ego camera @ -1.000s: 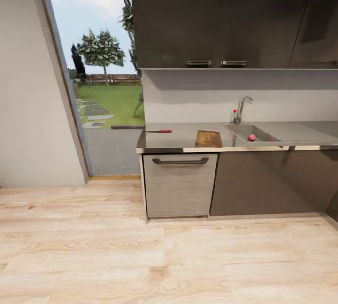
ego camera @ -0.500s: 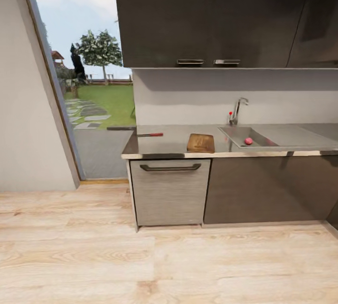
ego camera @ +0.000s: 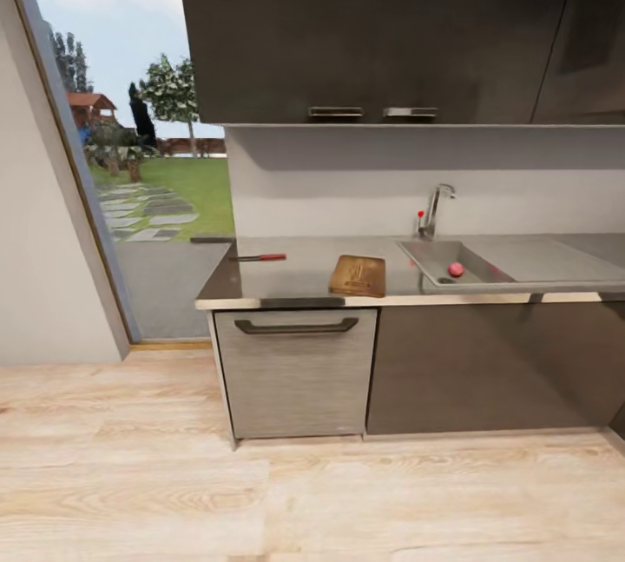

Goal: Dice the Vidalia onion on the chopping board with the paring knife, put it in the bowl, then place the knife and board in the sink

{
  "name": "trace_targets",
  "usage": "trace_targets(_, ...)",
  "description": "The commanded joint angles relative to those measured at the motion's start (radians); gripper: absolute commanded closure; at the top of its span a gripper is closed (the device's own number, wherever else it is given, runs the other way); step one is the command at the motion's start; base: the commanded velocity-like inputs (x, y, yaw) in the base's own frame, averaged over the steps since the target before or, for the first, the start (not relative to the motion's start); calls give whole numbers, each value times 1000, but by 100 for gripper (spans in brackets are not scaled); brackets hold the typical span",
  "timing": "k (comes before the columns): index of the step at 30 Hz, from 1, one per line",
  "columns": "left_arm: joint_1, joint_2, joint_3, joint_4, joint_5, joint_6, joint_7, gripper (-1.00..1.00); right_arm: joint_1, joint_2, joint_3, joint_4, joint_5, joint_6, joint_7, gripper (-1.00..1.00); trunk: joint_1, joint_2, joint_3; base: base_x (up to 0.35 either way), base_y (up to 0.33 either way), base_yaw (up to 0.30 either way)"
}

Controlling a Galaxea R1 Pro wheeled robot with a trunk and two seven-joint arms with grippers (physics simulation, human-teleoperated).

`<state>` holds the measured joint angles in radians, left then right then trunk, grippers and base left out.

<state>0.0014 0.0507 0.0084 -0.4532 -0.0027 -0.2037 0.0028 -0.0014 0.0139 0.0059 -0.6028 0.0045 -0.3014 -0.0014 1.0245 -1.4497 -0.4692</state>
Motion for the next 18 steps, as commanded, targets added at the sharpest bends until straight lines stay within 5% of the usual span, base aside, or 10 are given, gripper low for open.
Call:
trace_targets(1,0,0,1,-1,0,-2,0,-100,0,0,1,0,1,-2,0,-100,1,0,-1,278,-144,0)
trace_targets(7,0,0,1,-1,0,-2,0,-100,0,0,0,0,1,-2,0,-100,1,0,-1,193,-66,0)
trace_targets(18,0,0,0,-1,0,-2,0,-100,0,0,0,0,2,-2,-1,-100,1,0,-1,10,-3,0)
